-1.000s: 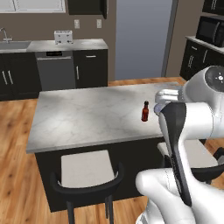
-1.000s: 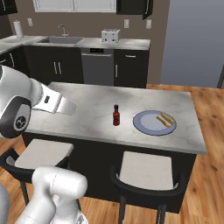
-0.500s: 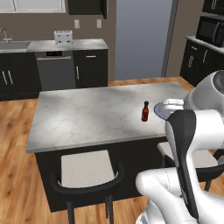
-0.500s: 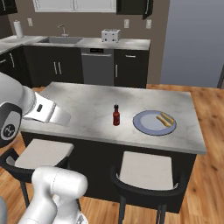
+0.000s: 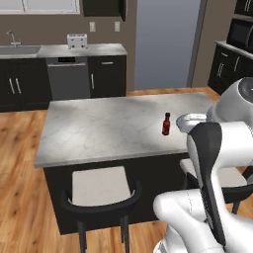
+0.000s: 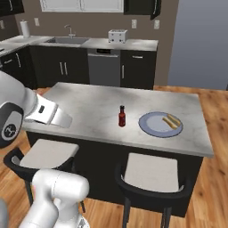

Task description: Move the hot dog bun to the plate on the dining table and place the condiment next to that plate. Then navigate to the fridge and take the sausage and place it on the plate as well.

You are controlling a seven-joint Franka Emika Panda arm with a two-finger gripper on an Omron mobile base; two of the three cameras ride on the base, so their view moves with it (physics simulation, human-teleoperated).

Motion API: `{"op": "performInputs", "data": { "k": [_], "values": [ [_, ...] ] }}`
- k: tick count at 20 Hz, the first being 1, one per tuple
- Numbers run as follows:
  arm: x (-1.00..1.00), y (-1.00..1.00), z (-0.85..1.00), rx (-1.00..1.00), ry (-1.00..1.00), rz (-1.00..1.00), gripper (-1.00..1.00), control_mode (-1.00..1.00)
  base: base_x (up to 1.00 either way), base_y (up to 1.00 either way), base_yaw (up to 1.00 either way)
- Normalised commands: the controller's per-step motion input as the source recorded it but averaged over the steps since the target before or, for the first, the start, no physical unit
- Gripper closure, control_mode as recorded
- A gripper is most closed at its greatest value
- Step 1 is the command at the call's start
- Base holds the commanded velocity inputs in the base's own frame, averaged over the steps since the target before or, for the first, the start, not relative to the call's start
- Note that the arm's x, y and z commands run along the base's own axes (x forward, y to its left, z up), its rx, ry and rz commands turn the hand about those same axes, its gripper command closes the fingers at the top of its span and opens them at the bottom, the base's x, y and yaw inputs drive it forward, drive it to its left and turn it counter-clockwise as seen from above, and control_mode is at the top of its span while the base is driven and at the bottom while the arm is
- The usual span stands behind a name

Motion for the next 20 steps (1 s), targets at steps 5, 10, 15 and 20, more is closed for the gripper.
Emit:
{"op": "performInputs", "data": {
  "k": [5, 10, 15, 20],
  "values": [
    [0.00, 0.00, 0.00, 0.00, 0.00, 0.00, -1.00, 1.00, -0.79, 0.46, 0.44],
    [0.00, 0.00, 0.00, 0.00, 0.00, 0.00, -1.00, 1.00, -0.61, 0.61, 0.62],
    [0.00, 0.00, 0.00, 0.00, 0.00, 0.00, -1.00, 1.00, -0.31, 0.59, 0.60],
    [0.00, 0.00, 0.00, 0.00, 0.00, 0.00, -1.00, 1.00, 0.08, 0.45, 0.60]
  ]
}}
